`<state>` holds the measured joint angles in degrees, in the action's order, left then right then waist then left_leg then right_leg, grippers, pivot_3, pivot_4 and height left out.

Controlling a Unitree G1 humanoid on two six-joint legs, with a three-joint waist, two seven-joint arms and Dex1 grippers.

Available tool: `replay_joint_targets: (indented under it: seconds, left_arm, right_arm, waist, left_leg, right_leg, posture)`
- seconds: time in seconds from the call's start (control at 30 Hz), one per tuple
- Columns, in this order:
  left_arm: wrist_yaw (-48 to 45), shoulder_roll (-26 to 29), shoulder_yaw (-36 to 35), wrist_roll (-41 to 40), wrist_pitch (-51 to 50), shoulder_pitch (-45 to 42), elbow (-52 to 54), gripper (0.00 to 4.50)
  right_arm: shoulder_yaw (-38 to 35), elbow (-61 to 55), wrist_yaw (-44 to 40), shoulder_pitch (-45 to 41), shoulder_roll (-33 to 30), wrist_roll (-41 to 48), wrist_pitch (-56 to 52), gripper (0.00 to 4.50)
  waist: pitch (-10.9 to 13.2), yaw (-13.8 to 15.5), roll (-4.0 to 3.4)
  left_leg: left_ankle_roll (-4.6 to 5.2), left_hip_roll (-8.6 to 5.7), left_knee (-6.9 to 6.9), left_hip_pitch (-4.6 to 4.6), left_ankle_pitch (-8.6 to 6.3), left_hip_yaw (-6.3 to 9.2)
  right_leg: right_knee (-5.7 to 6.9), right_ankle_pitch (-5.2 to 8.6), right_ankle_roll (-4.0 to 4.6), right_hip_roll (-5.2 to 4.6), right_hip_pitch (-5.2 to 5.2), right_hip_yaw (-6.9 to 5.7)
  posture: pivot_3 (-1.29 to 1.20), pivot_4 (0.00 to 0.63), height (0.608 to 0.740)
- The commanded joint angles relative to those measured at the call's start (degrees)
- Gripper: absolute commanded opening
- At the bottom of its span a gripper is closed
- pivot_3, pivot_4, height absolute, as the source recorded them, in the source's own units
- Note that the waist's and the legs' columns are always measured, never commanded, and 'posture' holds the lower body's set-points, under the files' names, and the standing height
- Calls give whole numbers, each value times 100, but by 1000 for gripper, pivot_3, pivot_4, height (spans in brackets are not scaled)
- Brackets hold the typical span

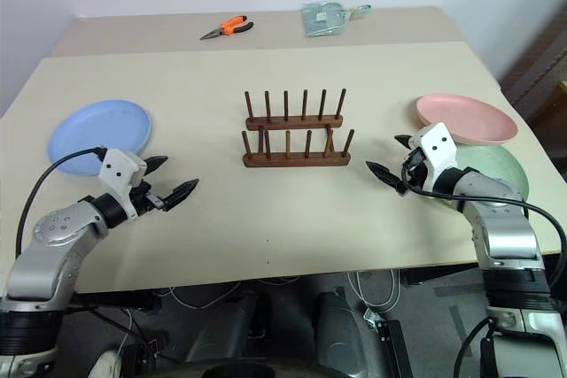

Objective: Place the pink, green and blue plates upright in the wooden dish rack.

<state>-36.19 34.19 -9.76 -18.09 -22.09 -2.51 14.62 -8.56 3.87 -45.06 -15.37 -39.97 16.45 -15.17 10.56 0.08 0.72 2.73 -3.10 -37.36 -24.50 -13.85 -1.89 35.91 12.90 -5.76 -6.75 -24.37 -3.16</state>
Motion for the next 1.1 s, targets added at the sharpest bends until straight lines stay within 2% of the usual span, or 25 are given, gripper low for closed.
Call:
replay_joint_targets:
  seconds: [0.03, 0.2, 0.33, 0.53, 0.67, 0.8, 0.9, 1.03, 1.07, 1.1]
  left_arm:
    - [51, -22, 28, 25, 15, -55, 115, 4500]
    - [-35, -119, 127, -129, -148, -143, 138, 4500]
    - [-558, -116, 688, -27, -107, -715, -427, 4500]
    - [-1611, -360, 1667, 439, 554, -2311, -2461, 4500]
    - [-1990, -777, 2023, 791, 1127, -3289, -3991, 4500]
    - [-2434, -1202, 2050, 822, 1458, -3942, -5221, 4500]
    - [-2627, -1340, 2093, 938, 1698, -4109, -5693, 3212]
    - [-2793, -1372, 2139, 1059, 1898, -3973, -5683, 1257]
    - [-2824, -1364, 2135, 1067, 1913, -3910, -5602, 908]
    - [-2867, -1348, 2139, 1070, 1928, -3825, -5467, 797]
  right_arm:
    - [44, 29, 83, -155, 96, -114, 228, 4473]
    - [123, 63, -12, -261, 180, -23, 74, 4473]
    - [245, -147, 50, -188, 258, -134, 4, 4473]
    - [150, -516, 679, 105, 439, -452, 143, 4473]
    - [-29, -975, 918, 459, 450, -418, 28, 4473]
    - [-110, -1587, 1211, 977, 523, -481, -121, 4473]
    - [-142, -1930, 1378, 1240, 558, -497, -250, 4500]
    - [-56, -2070, 1462, 1378, 569, -541, -292, 4500]
    - [-34, -2056, 1470, 1367, 568, -552, -295, 4500]
    - [-20, -1998, 1462, 1333, 555, -558, -280, 4500]
  waist:
    - [0, 8, 0]
    - [0, 62, 0]
    - [0, 83, 1]
    - [0, 70, 2]
    - [0, 77, 3]
    - [-1, 77, 4]
    - [-2, 73, 3]
    - [-2, 62, 3]
    - [-4, 62, 3]
    - [-7, 63, -3]
  left_leg:
    - [0, 0, 0, 0, 0, 0]
    - [0, 0, 0, 0, 0, 0]
    - [0, -1, -4, -1, 0, 1]
    - [1, -4, -5, -1, 2, -2]
    - [2, -4, -9, -2, 2, -2]
    - [6, -5, -15, -2, 1, -4]
    - [14, -4, -26, -2, -4, -4]
    - [29, -3, -49, -3, -13, -4]
    - [31, -3, -53, -3, -15, -4]
    - [32, -2, -56, -1, -16, -3]
  right_leg:
    - [0, 0, 0, 0, 0, 0]
    - [-1, 0, 0, 0, 0, 0]
    - [-2, 0, 1, 0, 4, -5]
    - [1, -2, -3, 4, 3, -6]
    - [2, -2, -5, 10, 4, -8]
    - [5, -2, -6, 10, 7, -9]
    - [10, -2, -8, 10, 11, -9]
    - [14, -1, -9, 9, 18, -7]
    - [15, -1, -9, 8, 20, -8]
    - [15, -1, -9, 7, 25, -8]
  posture:
    - [0, 150, 740]
    - [0, 150, 740]
    - [0, 150, 740]
    - [0, 150, 740]
    - [0, 150, 740]
    - [0, 150, 740]
    - [0, 150, 740]
    - [0, 150, 740]
    - [0, 150, 740]
    - [0, 150, 740]
